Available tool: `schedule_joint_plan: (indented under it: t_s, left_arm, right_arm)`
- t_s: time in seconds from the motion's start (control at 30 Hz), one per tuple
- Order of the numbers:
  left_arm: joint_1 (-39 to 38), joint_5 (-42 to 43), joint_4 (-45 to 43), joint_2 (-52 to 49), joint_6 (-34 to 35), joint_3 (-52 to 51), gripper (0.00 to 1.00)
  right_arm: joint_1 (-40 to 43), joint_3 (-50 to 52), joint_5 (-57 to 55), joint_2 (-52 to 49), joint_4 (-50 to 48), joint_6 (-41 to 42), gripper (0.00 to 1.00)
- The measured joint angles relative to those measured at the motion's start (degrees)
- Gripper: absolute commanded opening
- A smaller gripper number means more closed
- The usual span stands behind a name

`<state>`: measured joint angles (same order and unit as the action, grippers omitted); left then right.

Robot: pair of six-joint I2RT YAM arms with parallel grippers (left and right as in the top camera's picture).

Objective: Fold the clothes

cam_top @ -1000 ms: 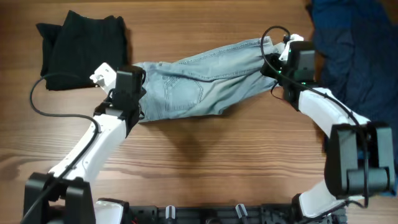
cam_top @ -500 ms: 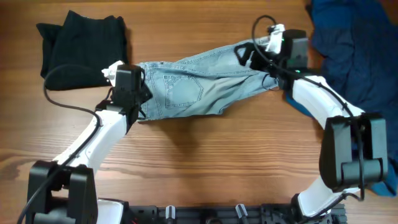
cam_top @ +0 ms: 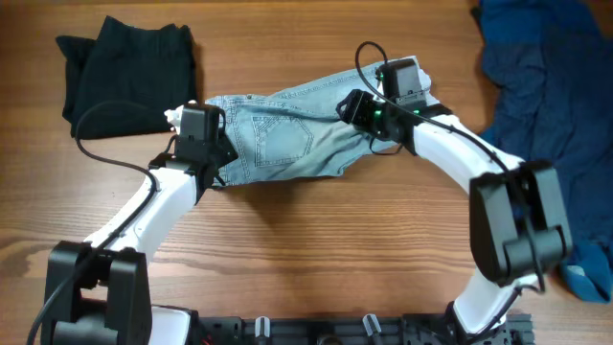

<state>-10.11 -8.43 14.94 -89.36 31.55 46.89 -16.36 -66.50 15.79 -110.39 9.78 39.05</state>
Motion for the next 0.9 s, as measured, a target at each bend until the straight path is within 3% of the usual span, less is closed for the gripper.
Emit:
schedule_joint_plan:
  t_s: [0.1,0.2,0.27,0.53,0.63,0.7,0.77,0.9]
  left_arm:
    - [0.0,0.0,0.0,0.0,0.0,0.0,0.12]
    - [0.0,0.0,0.1,0.0,0.0,0.0,0.12]
    - [0.0,0.0,0.1,0.0,0.0,0.0,0.12]
    - [0.0,0.0,-0.1,0.0,0.0,0.0,0.13]
    - [0.0,0.0,-0.4,0.0,0.0,0.0,0.13]
    - [0.0,0.0,-0.5,0.0,0.0,0.0,0.13]
    - [0.0,0.0,-0.5,0.0,0.0,0.0,0.14]
    - [0.0,0.0,-0.6,0.0,0.0,0.0,0.14]
  right_arm:
    - [0.0,0.0,-0.7,-3.4,-3.5,0.8,0.49]
    - [0.0,0.0,-1.6,-3.7,-9.0,1.1,0.20]
    - [0.0,0.0,-2.0,-3.7,-11.3,1.5,0.07]
    - [-0.1,0.0,-5.6,-3.8,-30.4,0.8,0.04]
    - [0.0,-0.2,-8.0,-3.8,-27.3,0.7,0.60]
    - [0.3,-0.5,-6.8,-3.7,-19.6,0.6,0.71]
    - [0.6,-0.4,-5.7,-3.7,-13.0,1.1,0.76]
    - [0.8,-0.4,-5.8,-3.6,-9.6,1.3,0.76]
